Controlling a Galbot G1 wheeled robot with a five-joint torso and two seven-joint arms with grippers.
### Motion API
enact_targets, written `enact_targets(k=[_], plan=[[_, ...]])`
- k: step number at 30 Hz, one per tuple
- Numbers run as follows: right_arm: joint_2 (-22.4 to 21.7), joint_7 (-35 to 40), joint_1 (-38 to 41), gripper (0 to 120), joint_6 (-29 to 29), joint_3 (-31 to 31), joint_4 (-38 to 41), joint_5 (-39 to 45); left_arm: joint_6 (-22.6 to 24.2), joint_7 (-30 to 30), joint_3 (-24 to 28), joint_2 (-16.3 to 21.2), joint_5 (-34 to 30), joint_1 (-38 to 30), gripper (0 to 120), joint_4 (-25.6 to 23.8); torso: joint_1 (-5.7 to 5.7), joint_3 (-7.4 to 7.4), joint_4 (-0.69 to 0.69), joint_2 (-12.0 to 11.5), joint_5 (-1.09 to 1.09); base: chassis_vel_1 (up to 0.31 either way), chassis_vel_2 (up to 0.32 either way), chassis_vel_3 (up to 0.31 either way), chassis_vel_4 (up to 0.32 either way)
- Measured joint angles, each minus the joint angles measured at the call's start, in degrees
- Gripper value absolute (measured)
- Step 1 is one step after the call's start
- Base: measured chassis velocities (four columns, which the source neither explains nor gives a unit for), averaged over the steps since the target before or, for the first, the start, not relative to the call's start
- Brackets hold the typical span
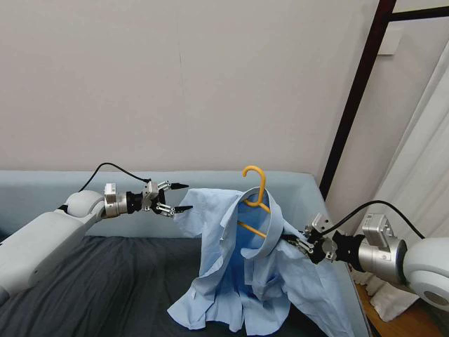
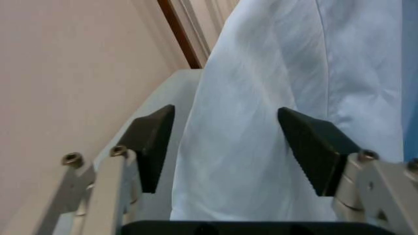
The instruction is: Pick up the clothes from the sofa and hang them on the clothes hanger.
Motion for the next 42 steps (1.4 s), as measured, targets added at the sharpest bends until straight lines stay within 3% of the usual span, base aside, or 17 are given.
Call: enact_targets(k=[17,26,34,42], plan=[[0.3,0.0,0.1,1,0.0,0.0,-0.1,0.1,-0.7,-0.4,-0.3,-0.1,0.0,0.0,0,0.7,0.0,0.0,-0.01,0.0,0.0,0.0,0.0,0.0,0.0],[0.3,0.0,0.2,1,0.1,0.0,-0.3,0.1,-1.0,-0.7,-0.9,0.3,-0.1,0.2,0,1.4,0.0,0.0,-0.01,0.0,0.0,0.0,0.0,0.0,0.0],[0.7,0.3,0.2,1,0.2,-0.1,-0.3,0.4,-1.5,-4.7,-1.4,0.7,-0.1,1.5,0,-0.2,0.0,0.0,-0.02,0.0,-0.01,0.0,0.0,0.0,0.0],[1.3,1.4,0.5,1,0.2,-0.2,-1.6,1.8,-0.1,-8.0,-6.4,5.3,-1.1,4.7,30,-7.7,0.0,0.0,-0.02,0.0,0.0,0.0,0.0,0.0,0.0]])
